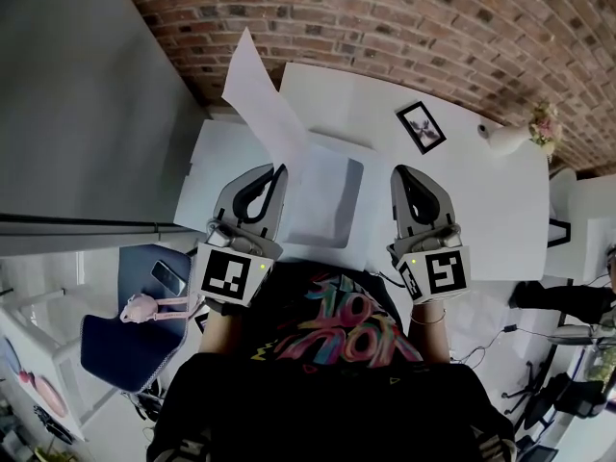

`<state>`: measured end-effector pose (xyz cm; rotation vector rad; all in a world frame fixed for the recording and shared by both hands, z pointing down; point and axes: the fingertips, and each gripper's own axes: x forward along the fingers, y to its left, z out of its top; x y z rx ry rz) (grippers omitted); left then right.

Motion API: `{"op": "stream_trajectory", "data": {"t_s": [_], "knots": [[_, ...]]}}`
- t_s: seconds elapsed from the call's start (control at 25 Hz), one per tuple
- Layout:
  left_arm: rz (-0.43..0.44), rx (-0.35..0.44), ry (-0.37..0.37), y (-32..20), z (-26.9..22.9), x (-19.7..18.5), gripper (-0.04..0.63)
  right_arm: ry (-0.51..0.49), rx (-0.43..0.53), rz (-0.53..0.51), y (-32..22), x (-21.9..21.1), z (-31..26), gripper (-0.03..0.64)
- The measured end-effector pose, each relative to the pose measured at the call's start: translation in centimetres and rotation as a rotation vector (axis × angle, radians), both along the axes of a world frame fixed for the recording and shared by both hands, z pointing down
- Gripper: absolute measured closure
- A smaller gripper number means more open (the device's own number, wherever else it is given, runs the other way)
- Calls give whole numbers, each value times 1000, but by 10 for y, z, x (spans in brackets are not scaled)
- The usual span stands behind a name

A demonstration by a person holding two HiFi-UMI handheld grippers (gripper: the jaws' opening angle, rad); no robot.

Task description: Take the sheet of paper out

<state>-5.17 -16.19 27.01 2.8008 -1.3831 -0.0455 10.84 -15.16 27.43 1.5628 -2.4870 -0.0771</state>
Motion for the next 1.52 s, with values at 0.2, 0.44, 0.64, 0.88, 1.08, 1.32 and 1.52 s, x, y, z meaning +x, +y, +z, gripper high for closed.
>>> {"op": "stream_trajectory", "data": {"t_s": [0.2, 0.44, 0.64, 0.88, 1.08, 1.32, 1.52], "knots": [[3, -8, -6, 1, 3, 0, 574, -12, -1, -9, 3, -3, 2, 601], [5, -36, -8, -1, 8, -5, 574, -20, -11, -3, 1, -6, 4, 601], [24, -62, -46, -2, 19, -8, 574, -46, -31, 9, -1, -3, 6, 603], [32, -66, -61, -4, 22, -12, 574, -59, -37, 12, -3, -4, 9, 603], [29, -78, -78, -7, 27, -16, 574, -54, -47, 8, -5, -7, 12, 603], [22, -54, -21, -13, 17, -14, 572, -53, -58, 8, -7, -6, 14, 603], [25, -59, -34, -16, 19, -16, 574, -49, -61, 3, -9, -8, 16, 603]]}}
